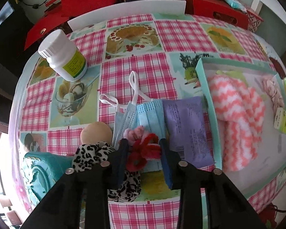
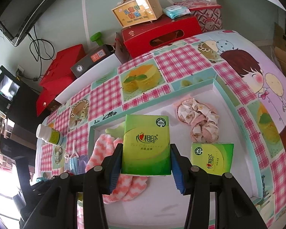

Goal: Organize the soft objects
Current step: 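Carry the tissue pack over the tray with the right tool while the left tool grasps the red-bow hair tie, then lower the hair tie with the left tool while the right tool lowers the tissue pack, opening both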

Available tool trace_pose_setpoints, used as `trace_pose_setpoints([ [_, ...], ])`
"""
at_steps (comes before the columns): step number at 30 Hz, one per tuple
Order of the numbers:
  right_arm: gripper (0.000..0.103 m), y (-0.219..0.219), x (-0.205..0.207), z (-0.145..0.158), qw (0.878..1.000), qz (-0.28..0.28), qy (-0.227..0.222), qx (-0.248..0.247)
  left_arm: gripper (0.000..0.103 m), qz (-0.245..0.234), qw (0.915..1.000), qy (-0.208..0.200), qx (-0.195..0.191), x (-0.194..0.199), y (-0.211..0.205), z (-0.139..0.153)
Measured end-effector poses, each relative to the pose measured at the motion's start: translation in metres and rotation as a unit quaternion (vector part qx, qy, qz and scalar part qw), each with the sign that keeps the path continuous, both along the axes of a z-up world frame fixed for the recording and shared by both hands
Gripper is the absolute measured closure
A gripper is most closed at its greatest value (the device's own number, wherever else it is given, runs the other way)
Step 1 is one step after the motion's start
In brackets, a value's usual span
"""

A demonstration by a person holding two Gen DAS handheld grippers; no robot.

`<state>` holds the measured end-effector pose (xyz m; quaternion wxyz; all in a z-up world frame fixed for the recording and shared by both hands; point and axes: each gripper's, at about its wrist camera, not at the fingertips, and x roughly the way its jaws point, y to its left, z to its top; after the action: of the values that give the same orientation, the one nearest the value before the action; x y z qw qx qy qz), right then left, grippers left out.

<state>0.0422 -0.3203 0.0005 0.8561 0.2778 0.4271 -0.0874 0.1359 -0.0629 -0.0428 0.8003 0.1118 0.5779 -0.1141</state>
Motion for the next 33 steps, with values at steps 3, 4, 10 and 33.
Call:
trace_pose_setpoints([
  [3, 0.053, -0.001, -0.001, 0.0, 1.0, -0.002, -0.001, 0.001, 0.075, 0.001, 0.9998, -0.009, -0.017, -0.002, -0.001, 0.01],
  [4, 0.053, -0.002, -0.001, 0.001, 1.0, -0.003, -0.001, 0.001, 0.075, -0.002, 0.9998, -0.011, -0.019, -0.002, -0.003, 0.011],
  [10, 0.053, -0.003, -0.001, 0.0, 1.0, -0.005, -0.001, 0.001, 0.077, 0.007, 0.9997, -0.005, -0.023, 0.0, -0.002, 0.005],
  [33, 0.053, -0.007, 0.0, -0.006, 1.0, -0.014, 0.011, -0.003, 0.08, 0.026, 0.9922, -0.07, -0.099, -0.007, 0.001, 0.062],
])
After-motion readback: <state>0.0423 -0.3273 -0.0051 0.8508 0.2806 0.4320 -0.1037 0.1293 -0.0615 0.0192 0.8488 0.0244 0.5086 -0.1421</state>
